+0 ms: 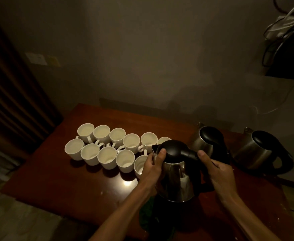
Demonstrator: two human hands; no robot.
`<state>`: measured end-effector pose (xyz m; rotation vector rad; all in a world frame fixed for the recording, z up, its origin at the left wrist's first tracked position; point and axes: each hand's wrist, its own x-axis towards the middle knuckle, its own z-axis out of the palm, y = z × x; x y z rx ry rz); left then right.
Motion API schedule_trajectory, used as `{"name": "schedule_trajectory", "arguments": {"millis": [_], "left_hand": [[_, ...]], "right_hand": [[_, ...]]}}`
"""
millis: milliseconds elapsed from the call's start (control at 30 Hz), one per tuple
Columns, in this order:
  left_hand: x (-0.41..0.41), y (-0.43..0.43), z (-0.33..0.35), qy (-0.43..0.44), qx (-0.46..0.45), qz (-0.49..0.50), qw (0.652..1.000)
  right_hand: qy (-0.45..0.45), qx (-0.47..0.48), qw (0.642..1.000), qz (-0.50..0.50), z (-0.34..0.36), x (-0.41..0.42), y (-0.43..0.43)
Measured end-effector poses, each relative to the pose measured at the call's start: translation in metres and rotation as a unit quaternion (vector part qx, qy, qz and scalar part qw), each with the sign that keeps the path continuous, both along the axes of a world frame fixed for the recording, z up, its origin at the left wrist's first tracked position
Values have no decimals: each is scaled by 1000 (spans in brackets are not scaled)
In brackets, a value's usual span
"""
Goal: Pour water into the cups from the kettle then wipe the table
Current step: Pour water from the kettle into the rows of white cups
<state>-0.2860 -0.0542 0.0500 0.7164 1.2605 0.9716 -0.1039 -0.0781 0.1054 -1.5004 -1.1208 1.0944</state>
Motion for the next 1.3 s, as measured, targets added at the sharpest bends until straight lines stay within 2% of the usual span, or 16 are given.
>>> {"name": "schedule_trajectory", "arguments": {"millis": [233,333,600,700,900,1300], "left_hand": [[-10,-7,-19,32,20,35,999],[-19,-9,-20,26,6,32,999],[-35,-13,3,-14,38,21,999],[-33,-13,-4,-2,44,39,998],[-27,-21,-7,-13,58,2,998],[-30,-38,-21,-27,29,-28,999]], "right_hand": [[-6,-2,1000,8,1,-13,-7],[-10,-8,1000,11,4,-22,-8],[-3,-15,1000,16,8,-39,-9],[-5,-3,1000,4,8,-40,-12],[1,0,1000,-2,4,-32,-27],[-1,-27,999,-28,-10,-37,-50]]}}
